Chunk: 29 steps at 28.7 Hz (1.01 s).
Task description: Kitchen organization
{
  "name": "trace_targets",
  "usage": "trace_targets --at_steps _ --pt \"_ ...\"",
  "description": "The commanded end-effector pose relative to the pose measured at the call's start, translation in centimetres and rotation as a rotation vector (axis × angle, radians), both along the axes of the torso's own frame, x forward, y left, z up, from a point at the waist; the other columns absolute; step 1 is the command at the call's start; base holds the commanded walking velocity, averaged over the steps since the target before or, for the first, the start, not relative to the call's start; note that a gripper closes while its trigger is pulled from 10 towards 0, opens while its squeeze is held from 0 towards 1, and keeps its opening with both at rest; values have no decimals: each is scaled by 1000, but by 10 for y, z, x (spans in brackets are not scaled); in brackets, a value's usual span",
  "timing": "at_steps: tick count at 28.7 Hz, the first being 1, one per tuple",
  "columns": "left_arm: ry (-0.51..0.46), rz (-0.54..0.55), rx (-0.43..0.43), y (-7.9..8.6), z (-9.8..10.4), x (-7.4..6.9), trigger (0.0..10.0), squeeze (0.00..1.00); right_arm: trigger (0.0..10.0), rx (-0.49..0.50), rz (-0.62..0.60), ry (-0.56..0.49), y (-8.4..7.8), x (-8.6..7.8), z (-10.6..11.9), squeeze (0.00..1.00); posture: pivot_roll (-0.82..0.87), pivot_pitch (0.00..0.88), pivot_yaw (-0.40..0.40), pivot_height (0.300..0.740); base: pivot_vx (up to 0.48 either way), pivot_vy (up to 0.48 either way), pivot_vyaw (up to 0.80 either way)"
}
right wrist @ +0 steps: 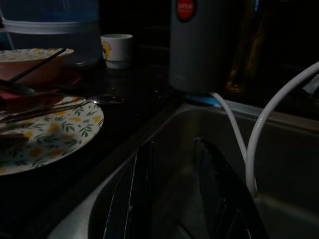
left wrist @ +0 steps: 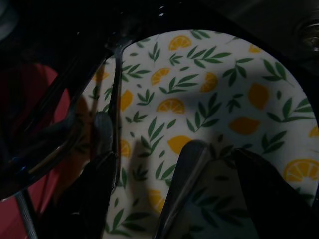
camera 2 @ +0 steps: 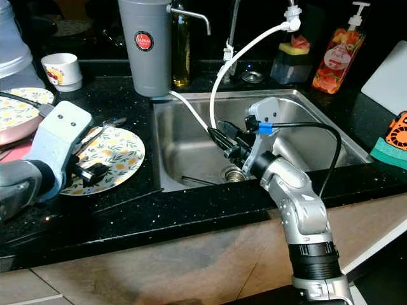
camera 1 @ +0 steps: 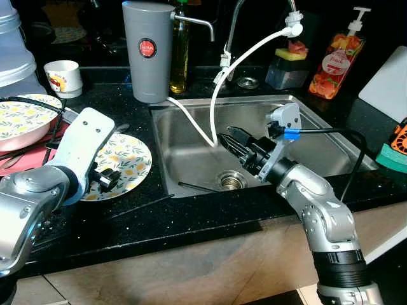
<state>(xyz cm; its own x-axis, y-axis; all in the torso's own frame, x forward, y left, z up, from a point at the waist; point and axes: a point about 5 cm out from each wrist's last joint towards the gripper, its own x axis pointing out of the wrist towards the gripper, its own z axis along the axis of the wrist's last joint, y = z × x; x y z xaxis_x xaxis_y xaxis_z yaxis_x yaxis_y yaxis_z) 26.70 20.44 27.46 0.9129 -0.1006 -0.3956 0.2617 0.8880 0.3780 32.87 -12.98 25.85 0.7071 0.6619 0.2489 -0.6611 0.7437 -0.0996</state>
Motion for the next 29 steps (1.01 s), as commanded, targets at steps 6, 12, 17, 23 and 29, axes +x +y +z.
trace_targets --at_steps 6,12,17,23,29 --pt "99 39 -38 4 -7 -2 10000 0 10000 -41 58 -4 3 -3 5 0 -9 104 -71 740 0 0 0" --pt "162 47 -107 10 -15 -1 10000 0 10000 -60 86 -7 5 -2 7 0 -7 108 -73 740 0 0 0" --pt "225 64 -222 19 -25 3 10000 0 10000 -87 121 -13 8 -1 9 0 -10 112 -76 740 0 0 0" --pt "275 72 -214 23 -31 3 8863 0 10000 -89 133 -12 8 0 11 0 -10 117 -79 740 0 0 0" --pt "315 74 -185 27 -33 3 471 0 10000 -87 153 -4 9 0 12 0 -13 120 -80 740 0 0 0"
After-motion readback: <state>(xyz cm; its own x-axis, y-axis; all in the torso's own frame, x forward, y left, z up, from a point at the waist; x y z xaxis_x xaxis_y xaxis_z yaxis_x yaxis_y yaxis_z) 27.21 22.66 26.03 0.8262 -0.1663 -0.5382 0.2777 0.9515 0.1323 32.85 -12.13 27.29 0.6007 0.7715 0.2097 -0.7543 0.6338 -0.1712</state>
